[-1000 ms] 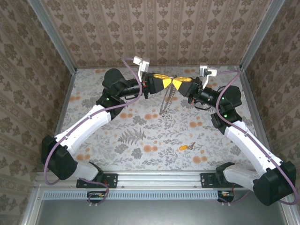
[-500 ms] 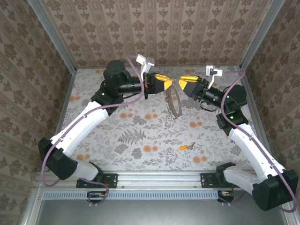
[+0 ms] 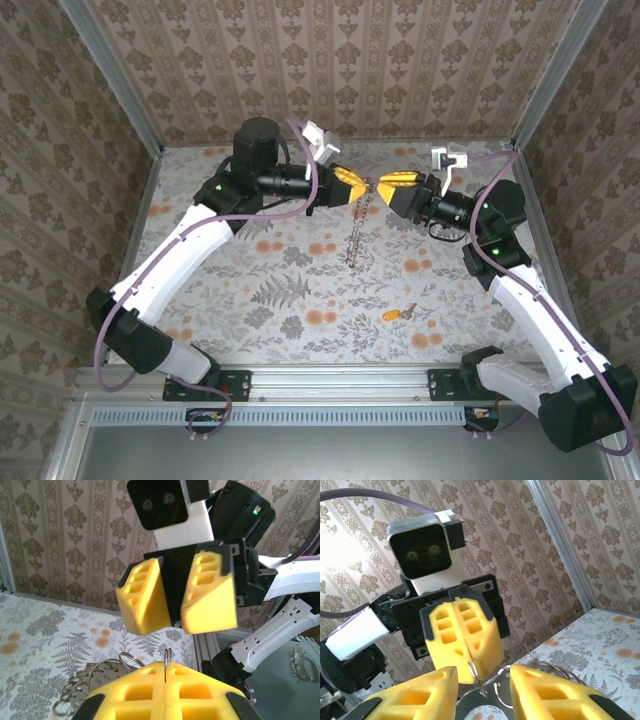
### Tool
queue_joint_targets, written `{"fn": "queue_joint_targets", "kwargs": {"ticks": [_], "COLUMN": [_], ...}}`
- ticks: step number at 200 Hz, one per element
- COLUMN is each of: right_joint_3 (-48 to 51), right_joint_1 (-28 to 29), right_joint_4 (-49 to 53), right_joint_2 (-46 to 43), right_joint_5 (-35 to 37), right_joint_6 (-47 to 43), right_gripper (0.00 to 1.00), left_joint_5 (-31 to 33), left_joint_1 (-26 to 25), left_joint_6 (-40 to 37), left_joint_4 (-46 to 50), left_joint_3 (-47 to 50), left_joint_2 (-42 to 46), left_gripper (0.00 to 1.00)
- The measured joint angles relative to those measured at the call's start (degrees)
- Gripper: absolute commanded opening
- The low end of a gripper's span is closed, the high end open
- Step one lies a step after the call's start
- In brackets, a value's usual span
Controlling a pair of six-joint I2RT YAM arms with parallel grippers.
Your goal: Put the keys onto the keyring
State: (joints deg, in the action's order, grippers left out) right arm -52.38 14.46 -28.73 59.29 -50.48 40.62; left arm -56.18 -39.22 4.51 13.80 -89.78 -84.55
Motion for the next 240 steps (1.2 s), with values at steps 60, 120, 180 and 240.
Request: {"fn": "queue_joint_targets", "kwargs": {"ticks": [60,120,180,240], "right_joint_3": [-0.04,-0.07,-0.55,-1.05], "right_joint_1": [0.33,1.97,2.86,2.62], "right_joint_4": [0.68,0.68,0.68,0.74], "right_joint_2": [0.02,0.85,1.81,2.45], "right_joint_5": [-1.44,-1.9,-1.88,-0.7], "right_joint_6": [0.02,0.0,-0.66,-2.54], "right_gripper": [0.34,0.32,0.11,0.0], "left_joint_5": [-0.76,-1.22,-1.97,-0.52], "left_joint_1": [-0.02,-0.02,-0.02,0.57], "left_joint_6": [-0.7,-0.72,-0.72,0.13], "left_joint_4": [1.16,1.22,1.49,1.36], "left_joint_3": [-0.57,-1.73,-2.21,-2.4], "left_joint_2": [-0.24,-0.72,-1.44,-1.55], "left_gripper": [0.0,0.0,0.0,0.34]}}
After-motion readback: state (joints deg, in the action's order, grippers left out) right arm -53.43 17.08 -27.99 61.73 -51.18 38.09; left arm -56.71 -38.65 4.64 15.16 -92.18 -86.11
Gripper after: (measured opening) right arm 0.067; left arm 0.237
